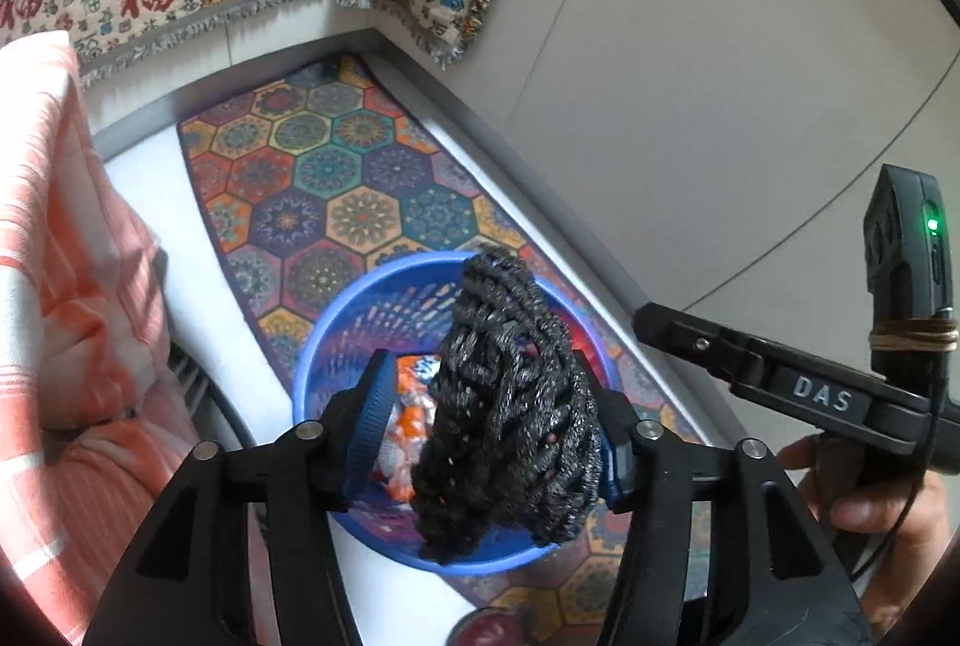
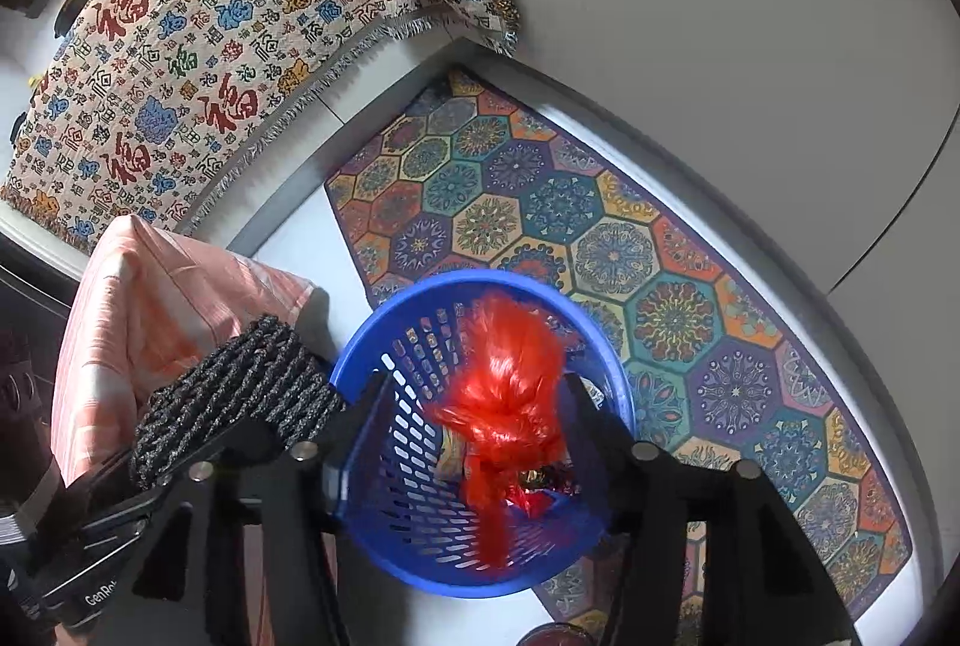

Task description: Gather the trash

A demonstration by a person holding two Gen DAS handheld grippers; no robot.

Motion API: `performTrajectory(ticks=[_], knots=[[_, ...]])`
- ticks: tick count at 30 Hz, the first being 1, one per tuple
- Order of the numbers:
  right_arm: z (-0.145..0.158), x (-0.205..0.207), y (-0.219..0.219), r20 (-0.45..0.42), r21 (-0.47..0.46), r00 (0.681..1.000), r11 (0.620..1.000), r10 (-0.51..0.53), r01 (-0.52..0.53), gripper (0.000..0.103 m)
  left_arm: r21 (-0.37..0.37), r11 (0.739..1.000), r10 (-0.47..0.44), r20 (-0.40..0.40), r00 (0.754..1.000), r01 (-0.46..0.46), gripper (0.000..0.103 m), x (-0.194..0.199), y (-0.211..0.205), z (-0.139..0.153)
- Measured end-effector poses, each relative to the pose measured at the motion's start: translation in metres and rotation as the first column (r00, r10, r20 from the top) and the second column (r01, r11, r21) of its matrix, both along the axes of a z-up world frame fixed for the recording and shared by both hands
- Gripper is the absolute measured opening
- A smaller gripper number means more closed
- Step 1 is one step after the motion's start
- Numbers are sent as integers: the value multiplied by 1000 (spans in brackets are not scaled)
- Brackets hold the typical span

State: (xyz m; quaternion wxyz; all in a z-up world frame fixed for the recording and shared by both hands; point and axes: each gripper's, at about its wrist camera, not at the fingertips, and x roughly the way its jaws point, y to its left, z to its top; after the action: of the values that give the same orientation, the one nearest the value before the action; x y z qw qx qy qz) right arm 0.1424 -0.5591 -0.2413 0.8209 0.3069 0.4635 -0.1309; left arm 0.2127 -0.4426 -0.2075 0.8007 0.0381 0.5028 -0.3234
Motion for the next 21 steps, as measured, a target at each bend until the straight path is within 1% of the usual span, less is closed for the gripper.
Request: performTrajectory(ticks=[2,4,6,7,8,11,13,14,21], knots=[[1,-1,0,4,4,1000,1000,1,-1,64,3,1000,7,13,1000,-7,64,2,1,2],[4,-4,0,7,-10,1000,1000,-3,3,66,2,1000,16,32,999,-16,71,1,3,5],[9,-8,0,12,-23,1000,1000,-14,14,70,6,1000,16,47,999,-17,76,2,3,7],[11,-11,0,14,-28,1000,999,-22,22,75,8,1000,15,49,999,-15,76,1,2,8],[13,-15,0,17,-38,999,999,-29,29,77,9,1000,14,45,999,-14,76,1,1,7],[21,-22,0,25,-68,999,997,-37,39,77,12,1000,10,28,1000,-10,79,2,0,4],[25,-25,0,30,-82,999,996,-39,41,77,18,1000,7,30,1000,-8,84,2,-2,3],[27,-27,-1,35,-90,999,995,-40,43,77,21,1000,6,33,999,-7,84,1,-3,3],[35,-31,-4,54,-120,998,992,-44,50,78,29,999,15,50,999,-16,85,2,-6,5]])
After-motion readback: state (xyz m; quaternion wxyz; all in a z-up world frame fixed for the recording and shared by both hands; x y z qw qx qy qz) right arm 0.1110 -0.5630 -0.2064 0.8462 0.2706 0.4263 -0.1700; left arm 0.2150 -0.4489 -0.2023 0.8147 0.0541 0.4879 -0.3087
